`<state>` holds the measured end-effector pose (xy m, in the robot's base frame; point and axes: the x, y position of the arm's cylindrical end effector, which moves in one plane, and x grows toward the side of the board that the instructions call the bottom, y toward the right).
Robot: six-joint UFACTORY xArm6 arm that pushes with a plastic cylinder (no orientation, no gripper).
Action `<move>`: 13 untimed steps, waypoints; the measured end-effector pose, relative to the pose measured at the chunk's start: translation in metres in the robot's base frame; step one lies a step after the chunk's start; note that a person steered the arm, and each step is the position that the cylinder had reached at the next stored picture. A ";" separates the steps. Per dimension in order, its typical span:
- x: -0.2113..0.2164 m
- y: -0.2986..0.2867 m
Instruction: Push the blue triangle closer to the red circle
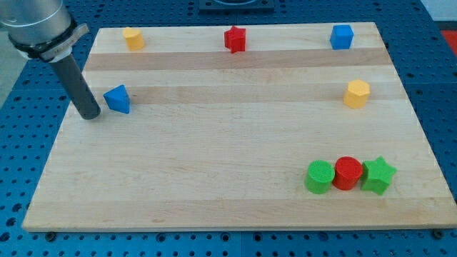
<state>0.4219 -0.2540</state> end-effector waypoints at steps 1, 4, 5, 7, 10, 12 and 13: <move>-0.009 0.008; -0.024 0.058; -0.025 0.089; -0.049 0.118; -0.067 0.177; -0.025 0.179; -0.004 0.182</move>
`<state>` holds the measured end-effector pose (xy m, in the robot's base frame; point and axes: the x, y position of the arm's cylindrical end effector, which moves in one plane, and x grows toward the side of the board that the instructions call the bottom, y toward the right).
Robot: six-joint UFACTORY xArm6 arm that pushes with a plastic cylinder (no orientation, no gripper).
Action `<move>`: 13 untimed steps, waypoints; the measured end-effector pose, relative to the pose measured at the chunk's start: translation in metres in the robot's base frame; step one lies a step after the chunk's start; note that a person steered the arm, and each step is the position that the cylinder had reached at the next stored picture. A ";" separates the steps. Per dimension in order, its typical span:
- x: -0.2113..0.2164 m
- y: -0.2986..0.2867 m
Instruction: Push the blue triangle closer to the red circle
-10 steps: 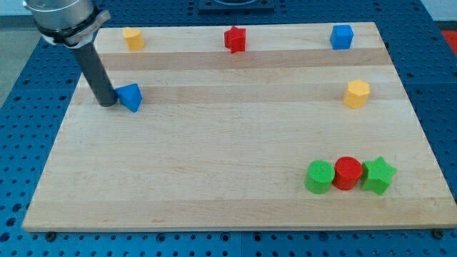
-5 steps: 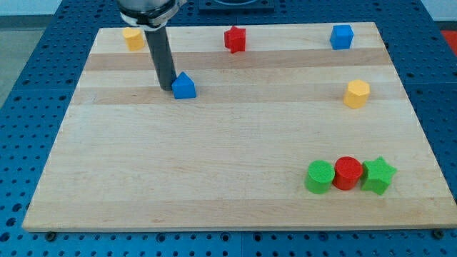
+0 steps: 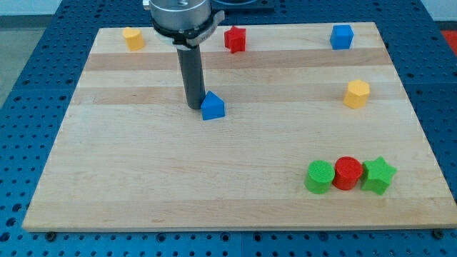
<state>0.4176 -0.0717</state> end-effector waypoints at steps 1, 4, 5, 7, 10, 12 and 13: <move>0.012 0.009; 0.012 0.080; 0.012 0.104; 0.012 0.149; 0.052 0.172; 0.064 0.180; 0.073 0.180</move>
